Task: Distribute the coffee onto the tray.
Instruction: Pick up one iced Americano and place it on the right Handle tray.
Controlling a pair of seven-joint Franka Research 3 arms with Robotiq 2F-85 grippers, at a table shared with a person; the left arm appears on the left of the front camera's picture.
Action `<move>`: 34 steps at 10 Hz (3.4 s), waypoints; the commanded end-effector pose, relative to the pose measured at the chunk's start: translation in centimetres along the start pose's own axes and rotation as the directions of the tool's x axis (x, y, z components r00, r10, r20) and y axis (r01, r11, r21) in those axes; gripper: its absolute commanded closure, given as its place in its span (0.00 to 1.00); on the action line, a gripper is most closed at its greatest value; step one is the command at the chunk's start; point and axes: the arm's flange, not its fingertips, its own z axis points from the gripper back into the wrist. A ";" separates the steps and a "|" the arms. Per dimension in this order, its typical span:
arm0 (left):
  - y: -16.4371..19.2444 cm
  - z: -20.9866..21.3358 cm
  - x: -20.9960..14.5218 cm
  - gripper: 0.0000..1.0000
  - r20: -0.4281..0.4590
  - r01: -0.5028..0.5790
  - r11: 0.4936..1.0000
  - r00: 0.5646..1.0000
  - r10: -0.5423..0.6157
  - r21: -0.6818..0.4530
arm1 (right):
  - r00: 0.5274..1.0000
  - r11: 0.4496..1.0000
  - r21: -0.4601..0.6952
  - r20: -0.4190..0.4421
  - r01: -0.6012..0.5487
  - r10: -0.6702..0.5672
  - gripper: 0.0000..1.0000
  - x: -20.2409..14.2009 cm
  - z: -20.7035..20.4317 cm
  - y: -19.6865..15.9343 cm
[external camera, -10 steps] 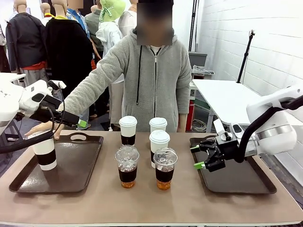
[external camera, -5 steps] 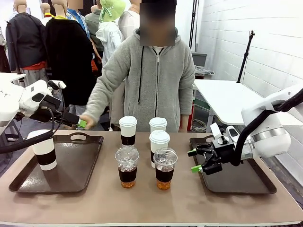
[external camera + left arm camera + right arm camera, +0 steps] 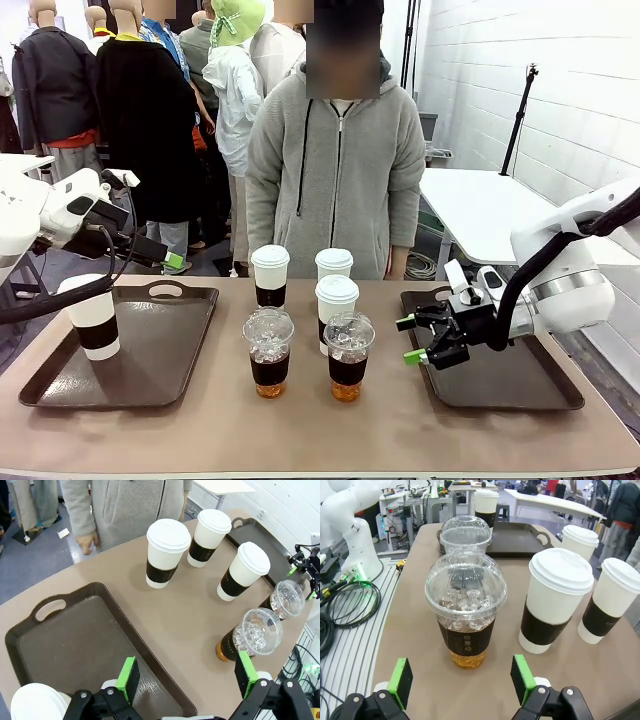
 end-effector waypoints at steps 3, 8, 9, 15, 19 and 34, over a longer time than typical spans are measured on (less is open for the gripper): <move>0.5 -0.4 -0.1 0.00 0.014 0.014 1.000 1.000 -0.013 -0.019 | 0.998 1.000 0.013 0.055 0.000 -0.001 0.00 -2.0 -2.3 -1.3; 0.5 -0.4 -0.1 0.00 0.014 0.014 1.000 1.000 -0.013 -0.019 | 0.992 1.000 0.006 0.121 -0.022 0.021 0.00 -3.5 -5.1 -2.1; 0.5 -0.4 -0.1 0.00 0.014 0.014 1.000 1.000 -0.013 -0.019 | 0.992 1.000 0.024 0.128 -0.016 0.013 0.00 -3.7 -5.6 -2.1; 0.5 -0.4 -0.1 0.00 0.014 0.014 1.000 1.000 -0.013 -0.019 | 0.986 0.997 0.071 0.166 -0.011 -0.001 0.00 -4.0 -7.1 -2.7; 0.5 -0.4 -0.1 0.00 0.014 0.014 1.000 1.000 -0.013 -0.019 | 0.984 0.994 0.106 0.179 -0.018 -0.002 0.00 -3.8 -8.2 -3.0; 0.5 -0.4 -0.1 0.00 0.014 0.014 1.000 1.000 -0.013 -0.019 | 0.985 0.976 0.217 0.163 0.027 -0.063 0.00 -3.5 -12.0 -3.3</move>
